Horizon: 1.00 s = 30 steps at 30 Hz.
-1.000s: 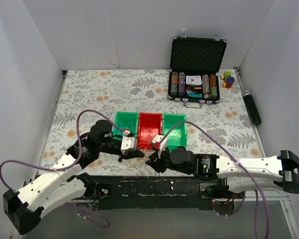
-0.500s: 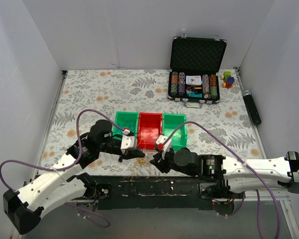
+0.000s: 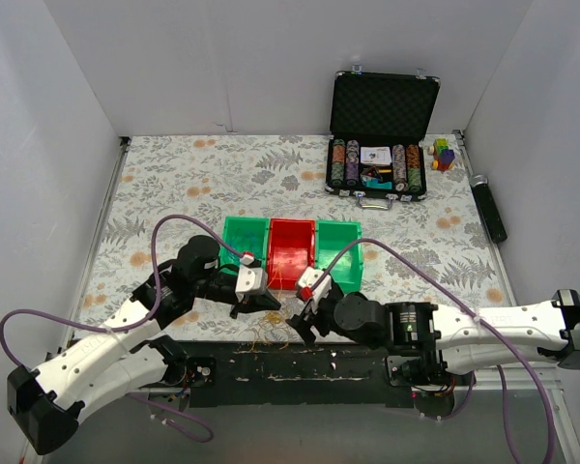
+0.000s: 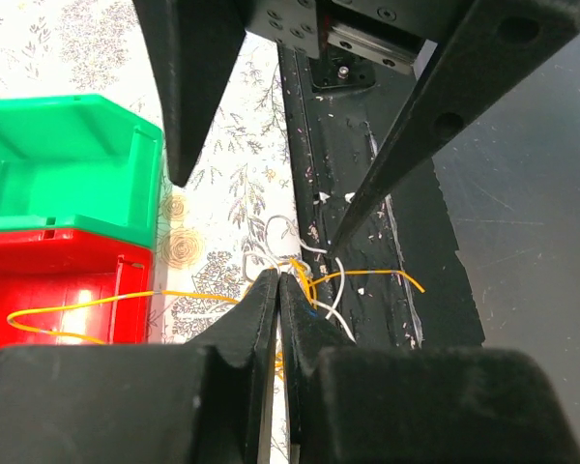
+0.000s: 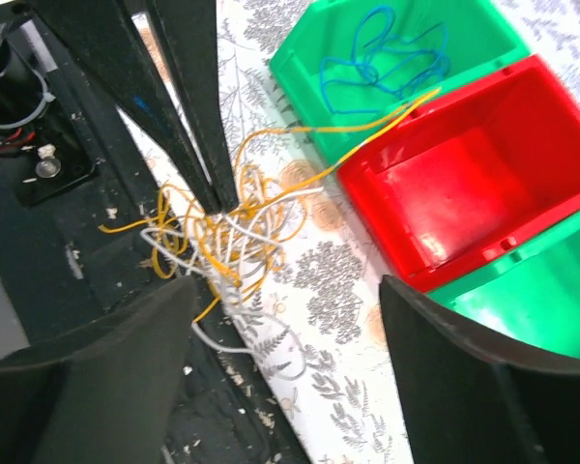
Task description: Untangle the cables
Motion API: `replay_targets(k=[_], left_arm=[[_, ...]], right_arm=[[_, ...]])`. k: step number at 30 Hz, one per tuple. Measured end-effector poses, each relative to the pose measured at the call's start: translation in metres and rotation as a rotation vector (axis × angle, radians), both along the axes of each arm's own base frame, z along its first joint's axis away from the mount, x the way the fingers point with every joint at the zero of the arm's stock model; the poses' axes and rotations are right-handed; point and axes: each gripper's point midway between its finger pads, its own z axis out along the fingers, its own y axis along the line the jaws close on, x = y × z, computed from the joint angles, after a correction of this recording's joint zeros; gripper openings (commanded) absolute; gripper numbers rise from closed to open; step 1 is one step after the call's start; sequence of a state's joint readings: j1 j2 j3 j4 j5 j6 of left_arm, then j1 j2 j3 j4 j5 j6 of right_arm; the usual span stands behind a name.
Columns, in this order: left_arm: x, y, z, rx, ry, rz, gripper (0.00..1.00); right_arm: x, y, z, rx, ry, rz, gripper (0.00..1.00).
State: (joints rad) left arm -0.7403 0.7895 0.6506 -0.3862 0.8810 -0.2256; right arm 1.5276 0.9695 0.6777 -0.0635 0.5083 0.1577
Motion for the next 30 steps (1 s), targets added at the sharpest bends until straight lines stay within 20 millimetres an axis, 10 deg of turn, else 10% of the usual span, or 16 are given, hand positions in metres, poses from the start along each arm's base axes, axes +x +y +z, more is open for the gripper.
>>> replay_targets(k=[18, 24, 30], left_arm=[[-0.01, -0.002, 0.0, -0.008, 0.022, -0.05, 0.0], [-0.01, -0.002, 0.001, -0.015, 0.019, -0.055, 0.0], [-0.005, -0.005, 0.007, -0.033, 0.023, -0.028, 0.58]], right_arm=[[-0.001, 0.015, 0.003, -0.055, -0.063, 0.061, 0.52], [-0.003, 0.019, 0.007, -0.044, -0.072, 0.087, 0.09], [-0.006, 0.019, 0.006, -0.044, -0.063, 0.094, 0.01]])
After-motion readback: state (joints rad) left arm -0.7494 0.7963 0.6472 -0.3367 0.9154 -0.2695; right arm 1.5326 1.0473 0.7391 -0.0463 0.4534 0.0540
